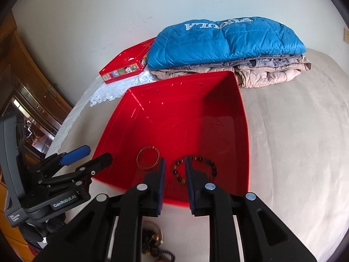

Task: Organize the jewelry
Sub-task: 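Carry bracelet and bangle into the red tin box and open both tools, then grasp the brown wooden ring pendant with the right tool while the left tool grasps the silver watch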

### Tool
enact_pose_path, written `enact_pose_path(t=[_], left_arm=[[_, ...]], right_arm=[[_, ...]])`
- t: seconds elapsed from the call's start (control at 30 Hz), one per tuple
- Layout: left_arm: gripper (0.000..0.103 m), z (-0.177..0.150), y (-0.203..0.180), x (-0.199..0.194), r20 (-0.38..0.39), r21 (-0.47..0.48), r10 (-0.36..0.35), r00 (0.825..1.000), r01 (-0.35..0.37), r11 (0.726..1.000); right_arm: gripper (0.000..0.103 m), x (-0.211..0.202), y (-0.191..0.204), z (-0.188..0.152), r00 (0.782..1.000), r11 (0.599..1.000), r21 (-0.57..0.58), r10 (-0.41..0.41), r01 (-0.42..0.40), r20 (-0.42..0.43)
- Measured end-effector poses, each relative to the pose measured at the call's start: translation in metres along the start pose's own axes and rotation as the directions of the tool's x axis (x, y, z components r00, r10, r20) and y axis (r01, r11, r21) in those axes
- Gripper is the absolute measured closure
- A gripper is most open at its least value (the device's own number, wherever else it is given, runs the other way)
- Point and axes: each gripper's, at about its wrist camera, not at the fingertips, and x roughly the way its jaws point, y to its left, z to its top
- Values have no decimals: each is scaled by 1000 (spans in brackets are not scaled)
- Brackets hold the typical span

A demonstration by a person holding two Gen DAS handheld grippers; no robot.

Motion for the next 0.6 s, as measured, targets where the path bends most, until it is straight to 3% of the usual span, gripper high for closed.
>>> enact_pose_path(t=[0.23, 0.33, 0.6], left_arm=[[35, -55, 9, -22, -70, 31, 4, 998, -2, 1000], [35, -78, 10, -24, -103, 19, -40, 994, 42, 999], [35, -118, 7, 4, -194, 3, -69, 979, 70, 998]], right_arm=[[84, -18, 9, -35, 999, 999, -31, -10, 9, -32], [84, -17, 13, -57, 997, 999, -33, -1, -1, -80], [84, -3, 11, -113, 981, 1000, -4, 23, -24, -193]])
